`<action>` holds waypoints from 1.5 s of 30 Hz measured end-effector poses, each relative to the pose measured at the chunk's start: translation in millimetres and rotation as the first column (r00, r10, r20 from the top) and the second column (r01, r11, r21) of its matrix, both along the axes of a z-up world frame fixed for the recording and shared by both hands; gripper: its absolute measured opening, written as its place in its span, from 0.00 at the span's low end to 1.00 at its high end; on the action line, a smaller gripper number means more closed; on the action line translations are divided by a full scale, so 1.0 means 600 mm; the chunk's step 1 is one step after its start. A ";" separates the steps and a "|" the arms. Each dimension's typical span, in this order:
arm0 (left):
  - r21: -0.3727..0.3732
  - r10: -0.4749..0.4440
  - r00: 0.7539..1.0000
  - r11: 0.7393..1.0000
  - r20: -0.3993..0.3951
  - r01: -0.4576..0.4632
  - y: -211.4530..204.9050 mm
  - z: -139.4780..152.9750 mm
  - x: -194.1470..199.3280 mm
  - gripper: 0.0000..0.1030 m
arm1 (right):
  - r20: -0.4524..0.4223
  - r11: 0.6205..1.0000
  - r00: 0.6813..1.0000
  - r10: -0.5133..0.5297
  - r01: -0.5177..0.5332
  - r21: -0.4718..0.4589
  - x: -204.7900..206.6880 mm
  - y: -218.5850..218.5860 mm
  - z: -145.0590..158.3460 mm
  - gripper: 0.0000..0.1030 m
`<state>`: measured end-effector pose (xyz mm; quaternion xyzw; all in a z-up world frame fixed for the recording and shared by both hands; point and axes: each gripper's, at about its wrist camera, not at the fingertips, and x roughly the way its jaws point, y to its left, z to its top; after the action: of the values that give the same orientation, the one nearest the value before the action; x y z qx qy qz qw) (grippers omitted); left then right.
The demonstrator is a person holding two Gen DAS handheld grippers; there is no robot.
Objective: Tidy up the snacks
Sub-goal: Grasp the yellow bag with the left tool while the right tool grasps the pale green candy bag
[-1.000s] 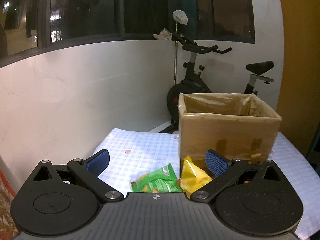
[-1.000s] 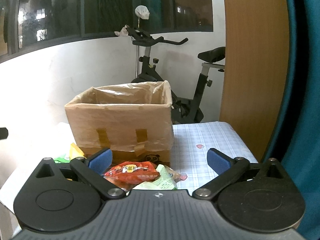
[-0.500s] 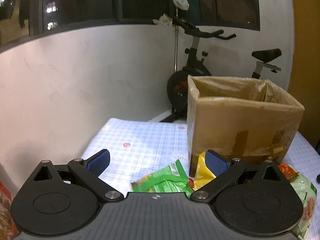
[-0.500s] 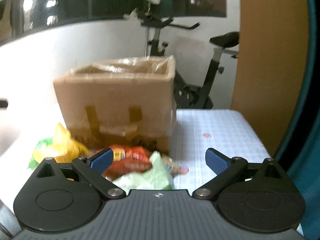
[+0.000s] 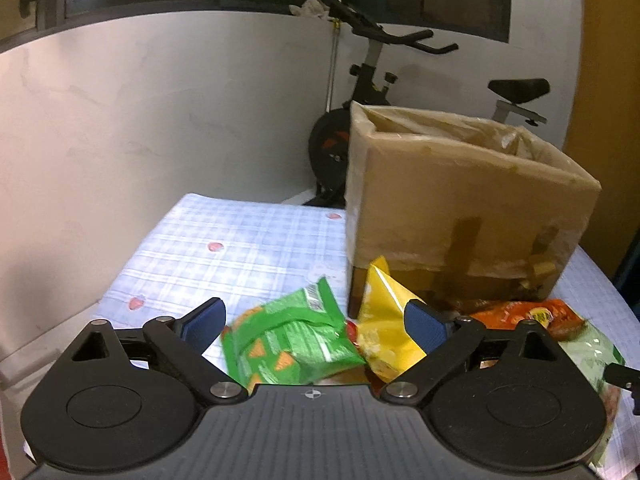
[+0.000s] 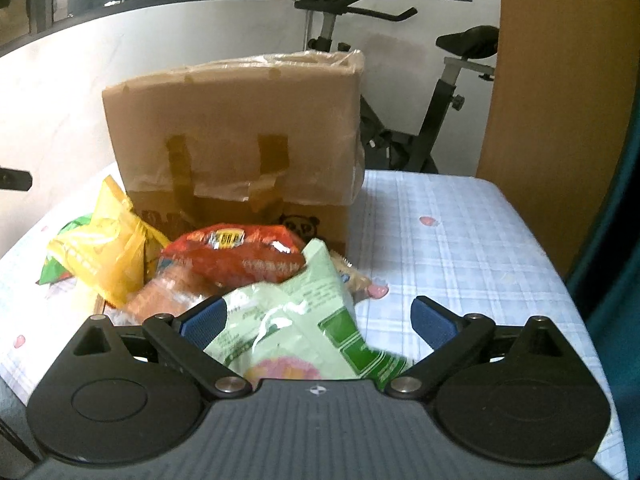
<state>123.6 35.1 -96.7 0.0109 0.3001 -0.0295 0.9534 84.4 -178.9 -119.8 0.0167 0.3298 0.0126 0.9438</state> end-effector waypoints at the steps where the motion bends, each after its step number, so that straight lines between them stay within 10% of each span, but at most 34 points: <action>1: -0.001 -0.006 1.000 1.000 -0.006 0.006 -0.003 -0.004 0.000 0.94 | -0.003 1.000 1.000 0.003 -0.003 -0.002 -0.001 0.001 -0.004 0.97; 23: -0.109 -0.094 0.995 0.990 -0.044 0.088 -0.018 -0.041 0.009 0.66 | -0.040 0.942 0.950 0.308 -0.311 -0.128 0.030 0.022 -0.065 1.00; 30: -0.143 -0.160 0.986 0.976 0.054 0.166 -0.018 -0.039 0.000 0.66 | -0.078 0.958 0.959 0.272 -0.277 -0.069 0.048 0.013 -0.085 1.00; 45: -0.111 -0.159 0.984 0.982 -0.078 0.150 -0.070 -0.104 0.066 0.82 | -0.077 0.986 0.986 0.145 -0.151 -0.065 0.035 0.018 -0.086 0.88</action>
<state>163.2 -7.2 -159.1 -0.0170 0.3374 -0.1196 0.9336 105.5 -168.0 -171.5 -0.0409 0.3642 0.0703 0.9278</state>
